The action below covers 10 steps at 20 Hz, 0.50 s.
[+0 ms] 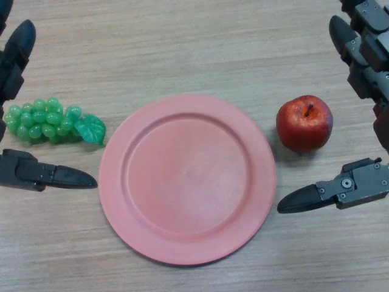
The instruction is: Pick up the green grapes and place it on the plate
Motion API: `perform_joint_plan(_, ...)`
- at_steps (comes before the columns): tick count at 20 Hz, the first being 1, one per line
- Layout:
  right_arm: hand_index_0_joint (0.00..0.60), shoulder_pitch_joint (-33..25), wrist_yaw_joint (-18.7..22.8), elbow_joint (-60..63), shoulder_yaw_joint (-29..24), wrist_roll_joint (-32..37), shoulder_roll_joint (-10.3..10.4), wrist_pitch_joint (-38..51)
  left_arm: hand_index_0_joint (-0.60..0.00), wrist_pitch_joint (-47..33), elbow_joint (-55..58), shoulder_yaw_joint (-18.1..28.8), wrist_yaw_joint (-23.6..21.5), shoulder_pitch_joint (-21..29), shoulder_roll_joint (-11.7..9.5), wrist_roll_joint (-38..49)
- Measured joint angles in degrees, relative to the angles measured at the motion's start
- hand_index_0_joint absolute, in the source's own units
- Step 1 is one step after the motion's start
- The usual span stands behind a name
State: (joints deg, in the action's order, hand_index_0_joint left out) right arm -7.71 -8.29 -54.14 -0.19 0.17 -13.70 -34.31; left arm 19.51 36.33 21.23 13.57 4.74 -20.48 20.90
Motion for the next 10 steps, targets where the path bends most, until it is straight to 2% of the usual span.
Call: perform_joint_plan(10,0.000,0.15,0.00,-0.12,0.01,0.00,0.00,-0.04,0.000,-0.01,0.43,0.00,0.00,-1.75,0.40,-0.22)
